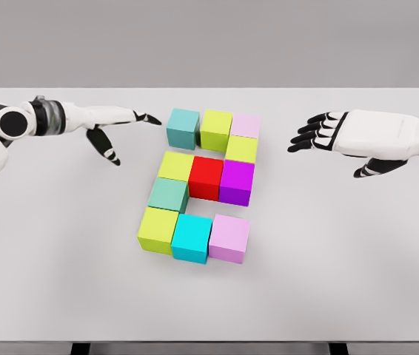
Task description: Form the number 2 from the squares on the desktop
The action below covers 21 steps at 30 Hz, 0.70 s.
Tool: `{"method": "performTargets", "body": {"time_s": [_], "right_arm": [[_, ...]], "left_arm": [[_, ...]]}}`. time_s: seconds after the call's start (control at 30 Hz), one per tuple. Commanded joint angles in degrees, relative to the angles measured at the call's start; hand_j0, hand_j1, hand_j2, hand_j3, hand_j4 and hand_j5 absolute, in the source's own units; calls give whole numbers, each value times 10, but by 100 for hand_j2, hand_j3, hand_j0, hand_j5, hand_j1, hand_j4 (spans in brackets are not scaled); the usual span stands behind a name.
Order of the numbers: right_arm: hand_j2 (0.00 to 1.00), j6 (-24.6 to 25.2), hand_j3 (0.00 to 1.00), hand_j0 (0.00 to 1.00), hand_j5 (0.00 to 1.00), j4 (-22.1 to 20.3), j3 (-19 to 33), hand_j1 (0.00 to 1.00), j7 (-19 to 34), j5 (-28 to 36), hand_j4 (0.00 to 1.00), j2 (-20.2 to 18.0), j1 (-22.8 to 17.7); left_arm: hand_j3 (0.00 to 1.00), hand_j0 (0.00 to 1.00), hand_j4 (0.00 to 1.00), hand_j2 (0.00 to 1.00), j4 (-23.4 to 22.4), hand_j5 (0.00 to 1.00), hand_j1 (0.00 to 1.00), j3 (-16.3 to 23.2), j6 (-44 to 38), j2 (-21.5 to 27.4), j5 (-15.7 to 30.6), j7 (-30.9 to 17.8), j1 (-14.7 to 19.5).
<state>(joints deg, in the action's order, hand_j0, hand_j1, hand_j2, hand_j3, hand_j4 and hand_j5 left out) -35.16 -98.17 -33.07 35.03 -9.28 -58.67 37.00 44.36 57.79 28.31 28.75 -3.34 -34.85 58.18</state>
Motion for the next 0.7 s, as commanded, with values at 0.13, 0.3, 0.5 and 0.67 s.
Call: {"method": "performTargets", "body": {"time_s": [0.13, 0.3, 0.5, 0.67], "right_arm": [[100, 2, 100, 100, 100, 0, -1, 100, 0, 3, 100, 0, 0], [100, 2, 100, 100, 100, 0, 0, 100, 0, 3, 100, 0, 0], [100, 2, 100, 100, 100, -1, 0, 100, 0, 3, 100, 0, 0], [100, 2, 100, 100, 100, -1, 0, 100, 0, 3, 100, 0, 0]], "left_arm": [[100, 100, 100, 100, -1, 100, 100, 0, -27, -10, 5, 0, 0], [100, 100, 100, 100, 5, 100, 100, 0, -26, -10, 1, 0, 1], [100, 100, 100, 100, 13, 100, 100, 0, -26, -14, -7, 0, 1], [100, 100, 100, 100, 27, 100, 100, 0, -26, -17, -8, 0, 0]]}}
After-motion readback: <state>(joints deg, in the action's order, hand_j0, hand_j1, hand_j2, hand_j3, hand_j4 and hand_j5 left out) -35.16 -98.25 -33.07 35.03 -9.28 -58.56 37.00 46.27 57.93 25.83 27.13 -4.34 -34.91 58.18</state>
